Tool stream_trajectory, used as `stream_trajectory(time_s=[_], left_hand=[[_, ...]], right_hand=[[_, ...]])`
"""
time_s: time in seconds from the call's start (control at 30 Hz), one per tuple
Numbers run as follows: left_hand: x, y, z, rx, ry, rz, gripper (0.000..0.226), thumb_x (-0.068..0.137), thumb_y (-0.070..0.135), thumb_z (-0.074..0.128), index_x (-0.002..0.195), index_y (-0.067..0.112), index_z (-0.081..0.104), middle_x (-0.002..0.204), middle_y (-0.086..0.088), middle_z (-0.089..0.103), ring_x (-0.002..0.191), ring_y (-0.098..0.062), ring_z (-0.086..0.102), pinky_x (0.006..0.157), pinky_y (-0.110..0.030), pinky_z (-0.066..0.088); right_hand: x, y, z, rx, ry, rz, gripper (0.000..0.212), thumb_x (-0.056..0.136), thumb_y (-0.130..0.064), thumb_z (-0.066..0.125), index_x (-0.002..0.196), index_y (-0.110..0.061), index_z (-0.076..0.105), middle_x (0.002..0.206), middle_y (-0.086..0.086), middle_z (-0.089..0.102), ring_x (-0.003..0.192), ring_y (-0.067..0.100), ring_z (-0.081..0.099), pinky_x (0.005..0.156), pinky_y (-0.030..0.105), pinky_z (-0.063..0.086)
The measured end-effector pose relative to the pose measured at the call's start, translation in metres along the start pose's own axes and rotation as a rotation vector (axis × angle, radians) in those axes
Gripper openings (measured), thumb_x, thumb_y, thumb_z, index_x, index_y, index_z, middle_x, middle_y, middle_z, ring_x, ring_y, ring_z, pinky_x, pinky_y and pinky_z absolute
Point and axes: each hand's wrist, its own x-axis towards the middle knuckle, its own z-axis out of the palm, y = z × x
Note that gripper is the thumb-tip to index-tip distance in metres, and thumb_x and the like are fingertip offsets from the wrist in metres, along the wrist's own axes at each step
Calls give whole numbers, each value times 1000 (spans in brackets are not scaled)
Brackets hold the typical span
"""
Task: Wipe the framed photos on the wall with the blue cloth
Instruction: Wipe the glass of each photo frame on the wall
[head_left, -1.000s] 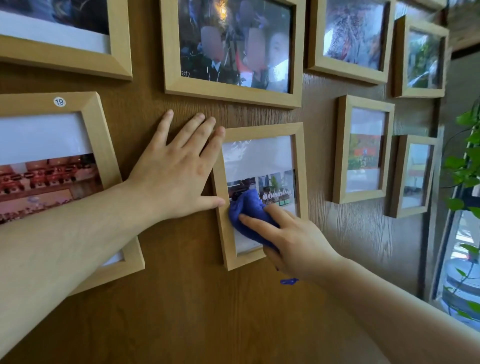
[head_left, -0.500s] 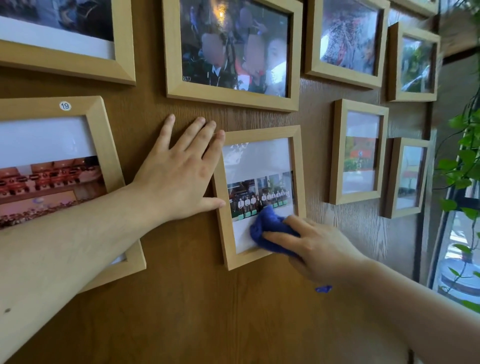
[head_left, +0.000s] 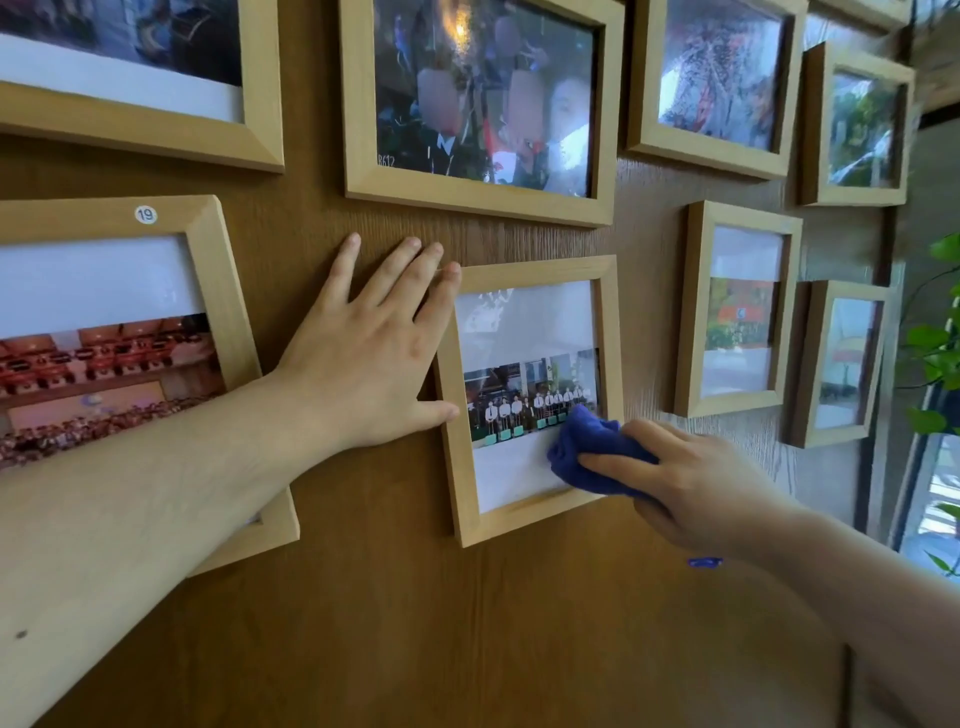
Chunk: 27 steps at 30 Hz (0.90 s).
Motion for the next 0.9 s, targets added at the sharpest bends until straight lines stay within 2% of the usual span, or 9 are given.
stream_trajectory(time_s=[0.1,0.2,0.33,0.4,0.5,0.63,0.7,0.8,0.9], left_hand=[[-2,-1,2,-12,38,20,109,76,75,43,151,8,0,162,-17,4,149,-29,-1,117,-60,5],[-7,-1,3,-41,108,71,97,79,68,38,149,4,16,159,-21,17,148,-33,11,116,-62,12],[-10,3,4,-19,153,170,90,84,64,36,148,1,24,157,-23,21,147,-35,16,115,-63,15],[-9,6,2,-25,174,207,87,85,62,36,147,1,27,157,-23,24,146,-35,17,114,-64,16],[-3,11,-1,-70,200,245,84,85,60,34,146,2,29,156,-22,26,146,-35,19,114,-63,17],[7,21,-5,-126,218,284,83,87,60,31,147,3,25,157,-21,24,147,-35,17,115,-62,17],[13,29,-7,-151,222,296,82,87,60,24,147,4,25,157,-20,25,147,-34,17,115,-61,18],[18,42,-9,-179,210,299,82,87,60,27,147,6,28,156,-19,28,146,-34,19,114,-61,21],[25,58,-10,-161,216,315,81,87,60,31,146,5,29,154,-19,32,145,-34,23,114,-61,23]], right_hand=[[7,1,-4,30,99,9,46,81,-25,53,127,-29,47,100,5,53,76,19,52,52,30,48],[17,0,-8,46,152,22,45,82,-25,49,127,-28,46,100,6,53,75,18,50,49,32,49],[28,-6,-14,61,190,50,49,82,-23,51,130,-29,43,103,6,53,78,17,49,49,34,50],[31,-11,-21,34,189,64,49,81,-22,53,129,-27,45,103,6,53,78,18,51,51,30,48],[35,-17,-33,-1,180,92,47,82,-25,48,128,-26,47,105,5,52,78,19,52,55,24,39],[39,-17,-47,-11,176,118,57,76,-18,66,128,-26,45,105,8,55,77,20,55,52,27,45],[39,-14,-51,-12,188,147,59,74,-16,69,127,-25,46,104,8,56,74,19,54,51,26,43],[36,-7,-50,-19,210,167,55,75,-15,66,126,-25,49,103,9,56,71,20,52,48,26,40],[27,6,-44,-15,212,188,50,77,-21,57,126,-26,49,105,9,56,72,22,55,46,31,46]])
